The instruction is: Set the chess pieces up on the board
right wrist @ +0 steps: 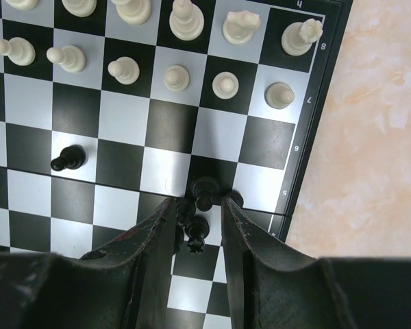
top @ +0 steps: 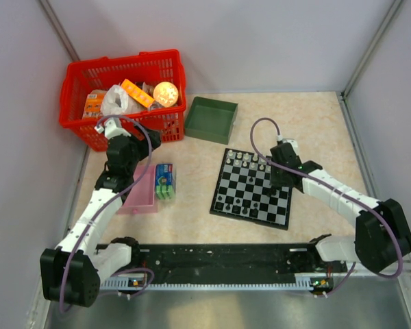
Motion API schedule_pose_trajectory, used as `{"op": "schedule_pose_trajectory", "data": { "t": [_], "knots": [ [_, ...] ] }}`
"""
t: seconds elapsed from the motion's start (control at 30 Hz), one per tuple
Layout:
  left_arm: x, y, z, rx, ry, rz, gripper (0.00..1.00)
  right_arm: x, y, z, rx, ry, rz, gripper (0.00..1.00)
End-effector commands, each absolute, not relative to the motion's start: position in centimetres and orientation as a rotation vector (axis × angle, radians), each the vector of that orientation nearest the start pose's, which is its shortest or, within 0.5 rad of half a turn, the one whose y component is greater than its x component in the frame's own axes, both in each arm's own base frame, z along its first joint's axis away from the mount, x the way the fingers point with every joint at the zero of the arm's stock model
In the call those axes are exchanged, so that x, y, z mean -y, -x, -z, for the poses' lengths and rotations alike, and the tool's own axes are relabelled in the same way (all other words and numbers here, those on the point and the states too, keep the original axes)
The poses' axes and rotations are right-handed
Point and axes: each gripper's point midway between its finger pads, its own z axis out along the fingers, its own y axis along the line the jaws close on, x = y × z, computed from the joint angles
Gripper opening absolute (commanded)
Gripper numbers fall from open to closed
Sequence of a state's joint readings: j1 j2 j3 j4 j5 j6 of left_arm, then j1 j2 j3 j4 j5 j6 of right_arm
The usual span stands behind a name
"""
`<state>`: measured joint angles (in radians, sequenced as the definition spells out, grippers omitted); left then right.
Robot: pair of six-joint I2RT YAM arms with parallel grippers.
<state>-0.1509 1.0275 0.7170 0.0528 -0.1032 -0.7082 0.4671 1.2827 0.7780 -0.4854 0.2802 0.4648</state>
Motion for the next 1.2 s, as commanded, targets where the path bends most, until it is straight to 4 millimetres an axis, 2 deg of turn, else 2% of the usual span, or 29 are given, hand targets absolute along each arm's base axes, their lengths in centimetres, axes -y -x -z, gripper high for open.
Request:
{"op": "schedule_pose_trajectory", "data": {
  "t": [0.0,0.37,0.5,0.8,0.97,1.17],
  "knots": [
    [6.0,-36.7,-23.9,-1.711,0.574,0.506,0.99,-11.0,-29.8,-8.7,-2.446,-0.105,-0.050,0.31],
    [6.0,-36.9,-23.7,-1.715,0.573,0.508,0.99,-10.7,-29.8,-7.6,-2.483,-0.099,-0.018,0.24],
    [6.0,-37.0,-23.7,-1.715,0.577,0.506,0.99,-10.7,-29.9,-7.5,-2.485,-0.094,-0.012,0.23],
    [6.0,-37.0,-23.7,-1.715,0.575,0.509,0.99,-10.6,-30.1,-7.7,-2.480,-0.086,-0.006,0.13],
    [6.1,-37.0,-23.7,-1.715,0.577,0.513,0.99,-10.3,-30.3,-9.0,-2.452,-0.079,0.001,0.10],
    [6.2,-37.0,-24.0,-1.708,0.574,0.528,0.99,-10.4,-30.1,-13.3,-2.360,-0.048,-0.053,0.09]
  ]
}}
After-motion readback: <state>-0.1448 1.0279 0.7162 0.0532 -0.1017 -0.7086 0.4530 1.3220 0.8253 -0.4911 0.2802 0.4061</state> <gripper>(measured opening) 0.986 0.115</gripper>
